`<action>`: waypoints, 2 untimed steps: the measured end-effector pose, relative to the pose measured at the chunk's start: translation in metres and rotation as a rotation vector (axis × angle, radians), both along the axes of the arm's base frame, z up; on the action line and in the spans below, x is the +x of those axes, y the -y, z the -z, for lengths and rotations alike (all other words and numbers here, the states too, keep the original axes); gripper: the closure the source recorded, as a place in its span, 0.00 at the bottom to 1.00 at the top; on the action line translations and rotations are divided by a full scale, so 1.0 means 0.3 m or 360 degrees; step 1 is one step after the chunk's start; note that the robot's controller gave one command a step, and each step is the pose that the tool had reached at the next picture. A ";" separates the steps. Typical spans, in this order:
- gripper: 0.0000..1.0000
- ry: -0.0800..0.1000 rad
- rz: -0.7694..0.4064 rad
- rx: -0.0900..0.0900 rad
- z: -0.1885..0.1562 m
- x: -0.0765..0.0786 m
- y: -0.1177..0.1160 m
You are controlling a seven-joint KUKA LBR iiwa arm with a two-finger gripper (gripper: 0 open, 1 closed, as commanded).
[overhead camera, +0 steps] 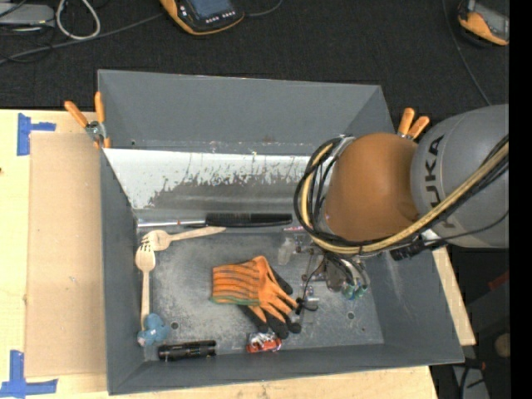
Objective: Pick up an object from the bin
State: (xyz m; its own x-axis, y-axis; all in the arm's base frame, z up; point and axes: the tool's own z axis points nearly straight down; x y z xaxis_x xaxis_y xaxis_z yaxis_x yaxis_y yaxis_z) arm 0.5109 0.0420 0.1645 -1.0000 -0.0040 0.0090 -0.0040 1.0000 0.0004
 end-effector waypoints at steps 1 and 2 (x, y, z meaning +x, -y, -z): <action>0.00 0.0011 0.0002 0.0000 -0.011 0.006 0.001; 0.00 0.0016 -0.0138 0.0001 0.128 -0.052 -0.063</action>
Offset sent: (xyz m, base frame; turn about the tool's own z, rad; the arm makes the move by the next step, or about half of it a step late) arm -0.0398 0.0440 -0.0929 -0.2052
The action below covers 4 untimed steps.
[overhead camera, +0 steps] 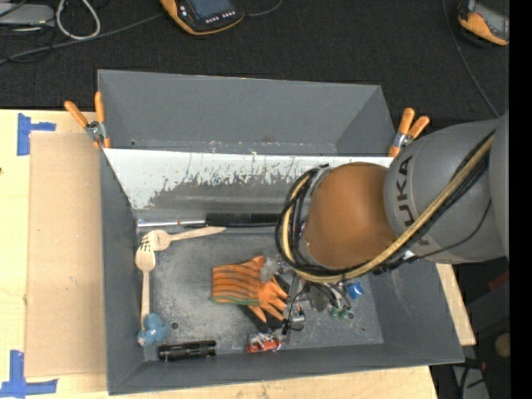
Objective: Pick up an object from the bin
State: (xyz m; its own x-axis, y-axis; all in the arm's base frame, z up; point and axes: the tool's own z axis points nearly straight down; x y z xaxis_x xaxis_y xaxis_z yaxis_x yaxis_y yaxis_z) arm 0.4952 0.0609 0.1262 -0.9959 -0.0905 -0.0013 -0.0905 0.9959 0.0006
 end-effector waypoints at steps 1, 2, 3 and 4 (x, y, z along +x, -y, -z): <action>1.00 0.0002 0.0245 0.0002 0.188 0.001 -0.243; 1.00 0.0002 0.0246 0.0002 0.188 0.001 -0.243; 1.00 -0.0006 0.0202 -0.0002 -0.048 -0.012 -0.254; 1.00 -0.0002 0.0169 -0.0001 -0.078 0.006 -0.257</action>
Offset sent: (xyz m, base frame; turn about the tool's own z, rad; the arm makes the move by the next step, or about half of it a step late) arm 0.0000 0.0000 0.0000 0.0000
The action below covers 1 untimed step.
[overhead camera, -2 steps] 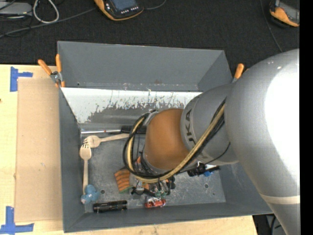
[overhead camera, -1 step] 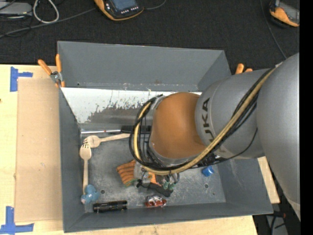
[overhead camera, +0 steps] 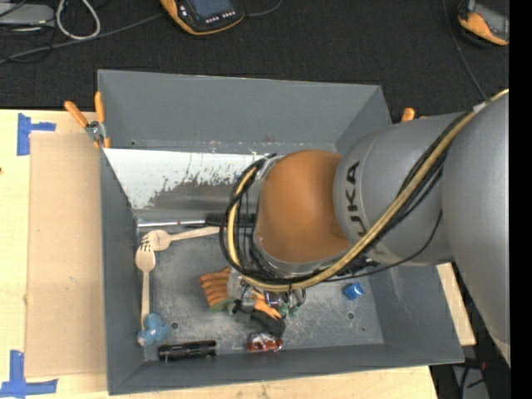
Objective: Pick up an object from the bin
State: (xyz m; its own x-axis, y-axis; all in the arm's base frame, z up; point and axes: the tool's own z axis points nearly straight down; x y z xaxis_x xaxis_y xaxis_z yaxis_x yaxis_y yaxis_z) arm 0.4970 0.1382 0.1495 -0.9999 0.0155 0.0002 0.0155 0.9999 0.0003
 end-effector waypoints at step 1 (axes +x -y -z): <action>1.00 -0.0007 0.0000 -0.0001 -0.188 -0.011 -0.007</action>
Offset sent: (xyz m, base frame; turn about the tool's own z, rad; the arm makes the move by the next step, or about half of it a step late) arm 0.0054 0.0082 0.1557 -0.0183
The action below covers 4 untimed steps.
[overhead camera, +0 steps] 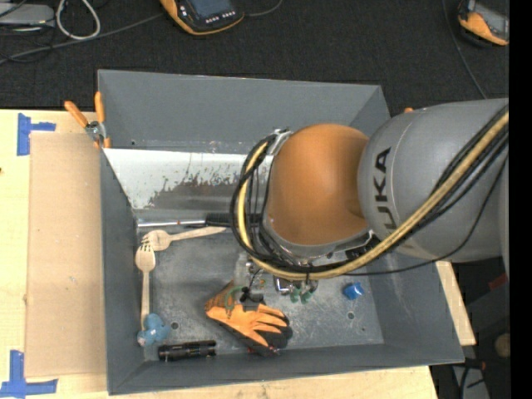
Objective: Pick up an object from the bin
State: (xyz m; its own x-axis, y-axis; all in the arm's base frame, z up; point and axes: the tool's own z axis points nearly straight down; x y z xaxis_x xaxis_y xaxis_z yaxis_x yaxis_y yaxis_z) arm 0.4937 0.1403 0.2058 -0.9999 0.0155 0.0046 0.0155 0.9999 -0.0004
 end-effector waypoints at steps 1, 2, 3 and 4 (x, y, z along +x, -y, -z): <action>1.00 -0.0015 -0.0025 -0.0003 -0.302 0.025 -0.015; 1.00 -0.0002 -0.0096 0.0001 -0.132 -0.004 -0.056; 1.00 0.0017 -0.0426 0.0004 0.083 -0.007 -0.201; 1.00 0.0007 -0.0770 0.0004 0.313 0.019 -0.202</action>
Offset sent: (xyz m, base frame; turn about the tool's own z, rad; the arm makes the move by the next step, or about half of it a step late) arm -0.0159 0.0319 -0.0543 -0.1222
